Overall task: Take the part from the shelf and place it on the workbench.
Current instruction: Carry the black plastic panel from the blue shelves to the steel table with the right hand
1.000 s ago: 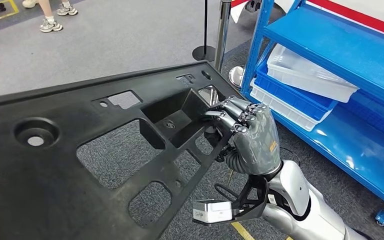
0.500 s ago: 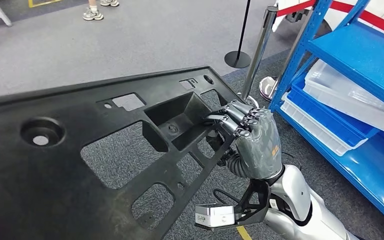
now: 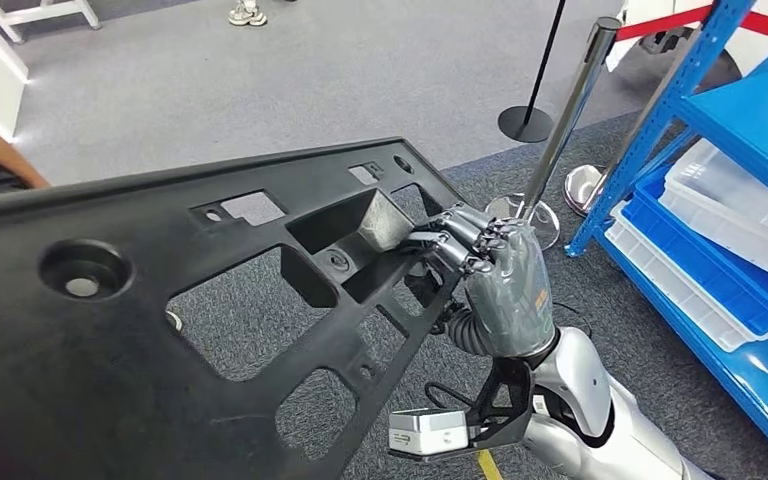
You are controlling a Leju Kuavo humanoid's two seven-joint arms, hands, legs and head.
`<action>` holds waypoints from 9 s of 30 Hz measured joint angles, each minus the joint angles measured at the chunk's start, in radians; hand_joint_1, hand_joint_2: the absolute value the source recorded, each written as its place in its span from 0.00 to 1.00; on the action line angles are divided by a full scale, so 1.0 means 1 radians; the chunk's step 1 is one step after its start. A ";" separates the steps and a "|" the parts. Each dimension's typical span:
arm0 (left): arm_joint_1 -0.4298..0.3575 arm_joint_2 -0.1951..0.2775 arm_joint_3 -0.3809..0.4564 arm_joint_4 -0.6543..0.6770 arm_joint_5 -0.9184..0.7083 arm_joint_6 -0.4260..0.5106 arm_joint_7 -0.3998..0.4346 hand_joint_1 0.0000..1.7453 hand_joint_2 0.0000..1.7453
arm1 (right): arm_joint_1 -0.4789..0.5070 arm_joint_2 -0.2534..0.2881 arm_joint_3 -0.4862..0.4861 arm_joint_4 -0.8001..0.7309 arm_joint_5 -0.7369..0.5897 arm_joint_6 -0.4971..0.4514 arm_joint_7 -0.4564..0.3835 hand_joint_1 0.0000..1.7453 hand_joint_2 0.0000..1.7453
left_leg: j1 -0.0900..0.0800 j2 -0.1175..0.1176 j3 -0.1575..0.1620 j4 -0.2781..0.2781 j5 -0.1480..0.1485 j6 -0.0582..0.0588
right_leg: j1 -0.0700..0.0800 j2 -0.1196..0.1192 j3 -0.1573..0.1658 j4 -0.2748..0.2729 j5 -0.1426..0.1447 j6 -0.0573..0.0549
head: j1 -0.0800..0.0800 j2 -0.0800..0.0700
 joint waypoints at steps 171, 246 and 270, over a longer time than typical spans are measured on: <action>-0.004 0.041 -0.021 -0.028 0.013 -0.057 0.035 0.00 1.00 | 0.072 0.009 -0.032 0.017 -0.114 0.020 -0.031 1.00 1.00 | 0.013 -0.096 0.071 -0.055 -0.039 0.026 | -0.008 0.081 -0.036 -0.002 0.043 0.039 | 0.016 0.000; 0.004 0.050 -0.021 -0.028 0.024 -0.074 0.036 0.00 1.00 | 0.072 0.008 -0.031 0.029 -0.148 0.030 -0.051 1.00 1.00 | 0.020 -0.052 -0.038 0.233 -0.203 -0.025 | 0.006 0.076 0.000 -0.031 0.029 -0.011 | 0.019 0.000; -0.001 0.054 -0.021 -0.028 0.033 -0.075 0.028 0.00 1.00 | 0.062 0.007 -0.030 0.034 -0.183 0.058 -0.073 1.00 1.00 | 0.015 -0.051 0.120 -0.056 -0.077 -0.006 | -0.001 0.076 -0.045 -0.020 0.049 0.018 | 0.029 0.000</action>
